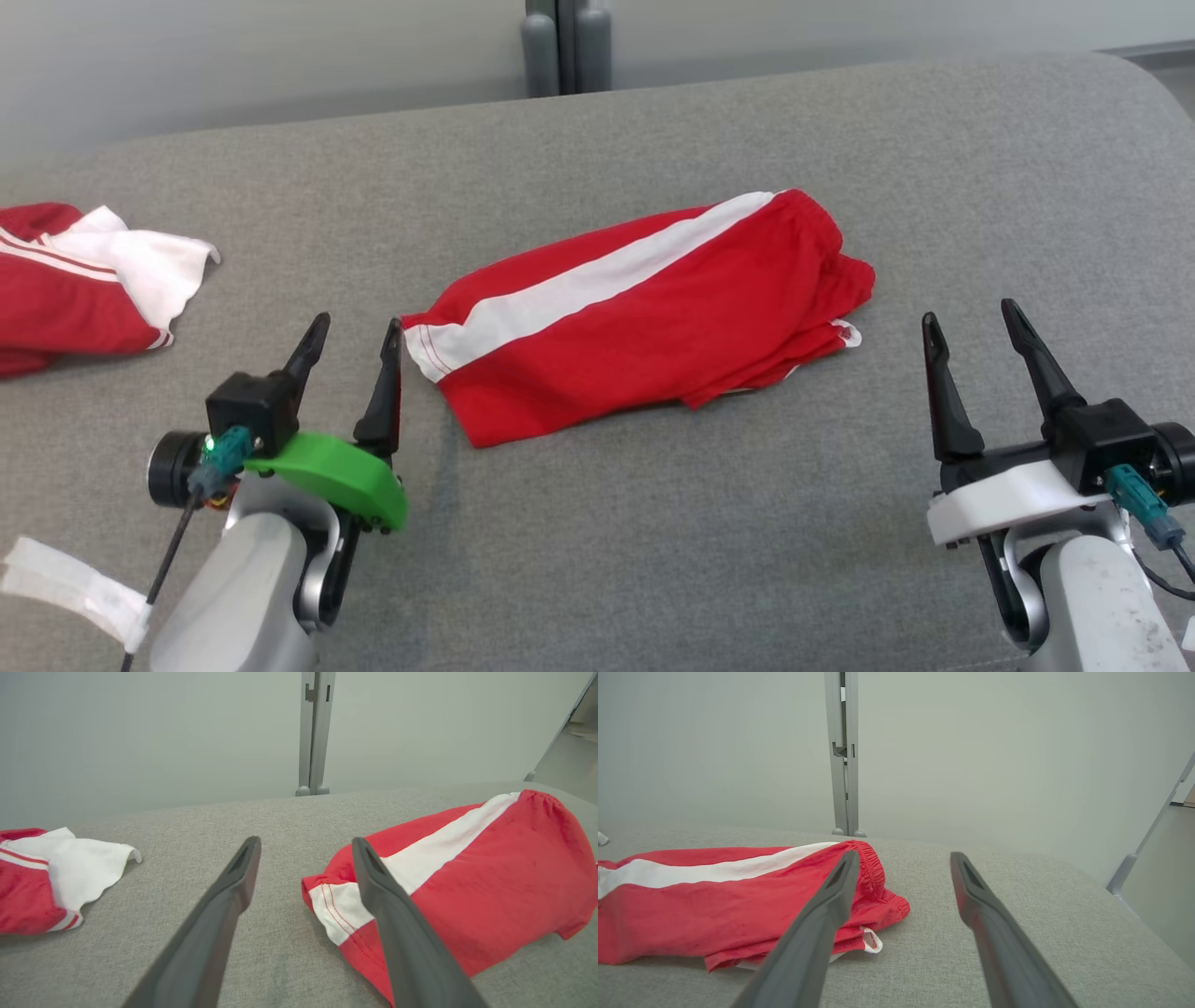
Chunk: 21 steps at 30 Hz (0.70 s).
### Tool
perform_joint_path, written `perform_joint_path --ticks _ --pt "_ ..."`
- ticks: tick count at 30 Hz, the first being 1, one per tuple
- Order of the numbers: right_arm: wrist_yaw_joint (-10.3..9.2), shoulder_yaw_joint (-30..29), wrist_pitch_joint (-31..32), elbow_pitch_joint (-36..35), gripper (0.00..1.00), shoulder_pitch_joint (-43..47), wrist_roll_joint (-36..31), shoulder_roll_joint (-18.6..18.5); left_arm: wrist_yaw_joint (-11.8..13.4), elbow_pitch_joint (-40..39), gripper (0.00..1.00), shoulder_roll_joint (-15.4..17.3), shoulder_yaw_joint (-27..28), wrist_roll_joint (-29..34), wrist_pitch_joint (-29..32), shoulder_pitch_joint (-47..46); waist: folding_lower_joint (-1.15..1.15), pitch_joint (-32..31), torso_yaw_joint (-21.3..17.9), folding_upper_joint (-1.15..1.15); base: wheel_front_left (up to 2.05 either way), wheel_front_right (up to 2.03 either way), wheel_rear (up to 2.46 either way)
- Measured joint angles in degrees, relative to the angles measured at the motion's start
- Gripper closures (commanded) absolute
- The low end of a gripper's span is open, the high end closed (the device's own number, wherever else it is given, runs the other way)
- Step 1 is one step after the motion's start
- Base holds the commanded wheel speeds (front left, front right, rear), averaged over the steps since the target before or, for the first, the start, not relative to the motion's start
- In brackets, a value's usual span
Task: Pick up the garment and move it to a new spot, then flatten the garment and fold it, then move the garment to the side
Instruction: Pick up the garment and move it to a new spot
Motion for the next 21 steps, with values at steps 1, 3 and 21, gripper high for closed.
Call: perform_joint_path --ticks 1,3,21 --pt "0.0 0.01 0.0 0.05 0.0 0.17 -0.05 0.0 -0.05 -0.6 0.0 -0.48 1.07 0.76 -0.01 1.12 0.0 -0.43 0.11 0.0 0.0 0.0 0.0" --pt "0.0 0.09 0.0 0.15 0.0 0.59 -0.05 0.0 -0.54 -1.91 0.0 -1.72 3.59 2.21 -0.01 3.63 0.0 -1.49 0.39 0.0 0.0 0.0 0.0" --pt "0.0 1.88 0.0 1.41 0.0 7.7 2.04 0.01 -3.48 -10.55 0.0 -11.13 19.57 12.58 0.0 22.86 0.0 -8.74 2.0 0.0 0.0 0.0 0.0"
